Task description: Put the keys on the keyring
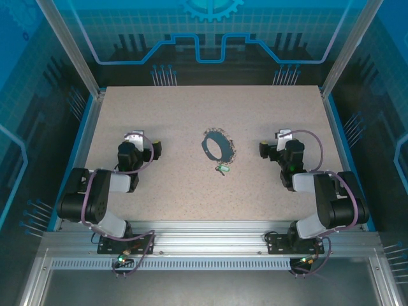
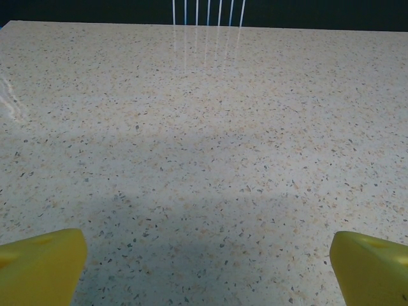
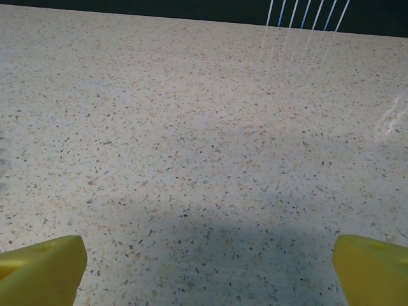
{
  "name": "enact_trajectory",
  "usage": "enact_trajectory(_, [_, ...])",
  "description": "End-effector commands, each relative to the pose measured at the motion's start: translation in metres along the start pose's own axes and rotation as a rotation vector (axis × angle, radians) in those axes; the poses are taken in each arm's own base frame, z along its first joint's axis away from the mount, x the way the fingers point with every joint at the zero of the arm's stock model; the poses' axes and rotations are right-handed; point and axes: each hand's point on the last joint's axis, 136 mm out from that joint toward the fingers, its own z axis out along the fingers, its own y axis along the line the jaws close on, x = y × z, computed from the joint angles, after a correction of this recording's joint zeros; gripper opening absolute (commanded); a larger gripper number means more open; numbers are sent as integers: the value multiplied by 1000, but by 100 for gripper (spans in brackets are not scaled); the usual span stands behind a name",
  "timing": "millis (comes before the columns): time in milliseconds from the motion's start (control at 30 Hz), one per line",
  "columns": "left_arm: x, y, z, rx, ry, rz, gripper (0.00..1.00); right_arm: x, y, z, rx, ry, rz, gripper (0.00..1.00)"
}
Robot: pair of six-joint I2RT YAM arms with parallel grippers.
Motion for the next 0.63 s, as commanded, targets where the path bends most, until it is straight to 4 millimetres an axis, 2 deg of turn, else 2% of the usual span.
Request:
enact_trajectory(0, [-6, 2, 1, 5, -14, -29, 99, -5, 2, 2, 7, -12, -19, 100])
enact_trajectory(600, [-6, 6, 0, -19, -18, -29, 99, -5, 1, 2, -11, -11, -12, 100])
